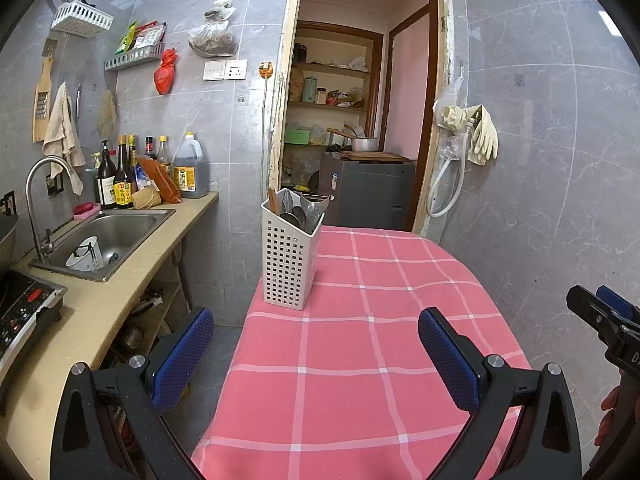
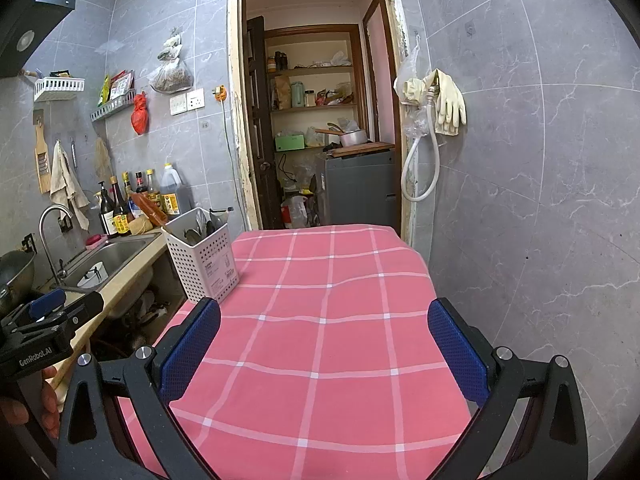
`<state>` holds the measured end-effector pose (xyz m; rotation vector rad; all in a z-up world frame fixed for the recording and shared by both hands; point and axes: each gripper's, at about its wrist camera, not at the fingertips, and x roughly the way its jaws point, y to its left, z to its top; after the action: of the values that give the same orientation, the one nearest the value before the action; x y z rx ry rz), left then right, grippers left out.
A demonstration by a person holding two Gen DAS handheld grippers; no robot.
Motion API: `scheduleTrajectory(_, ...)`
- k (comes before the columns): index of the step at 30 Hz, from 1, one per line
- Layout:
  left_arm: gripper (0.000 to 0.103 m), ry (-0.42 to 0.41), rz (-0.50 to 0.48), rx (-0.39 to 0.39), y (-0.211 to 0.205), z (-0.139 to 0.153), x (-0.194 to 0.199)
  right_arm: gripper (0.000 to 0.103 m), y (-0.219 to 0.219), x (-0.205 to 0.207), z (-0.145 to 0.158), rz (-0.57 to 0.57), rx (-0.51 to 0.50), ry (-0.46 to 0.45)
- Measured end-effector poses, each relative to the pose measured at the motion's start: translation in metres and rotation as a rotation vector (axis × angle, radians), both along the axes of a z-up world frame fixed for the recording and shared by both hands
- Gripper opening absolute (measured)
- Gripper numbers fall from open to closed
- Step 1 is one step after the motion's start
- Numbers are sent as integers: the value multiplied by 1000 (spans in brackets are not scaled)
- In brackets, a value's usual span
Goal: Organize utensils
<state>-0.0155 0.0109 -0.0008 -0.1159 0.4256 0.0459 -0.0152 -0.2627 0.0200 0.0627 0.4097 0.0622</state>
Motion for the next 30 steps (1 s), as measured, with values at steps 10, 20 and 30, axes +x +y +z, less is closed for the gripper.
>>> scheduleTrajectory(10, 103, 0, 2, 0, -1, 0, 0, 102, -1, 1, 0, 1, 1, 1)
scheduleTrajectory(20, 103, 0, 0, -3, 0, 0, -1, 102, -2, 1, 1, 2, 0, 1)
scheduleTrajectory(30, 103, 1, 0, 0, -1, 0, -1, 102, -1, 2, 1, 1, 0, 0)
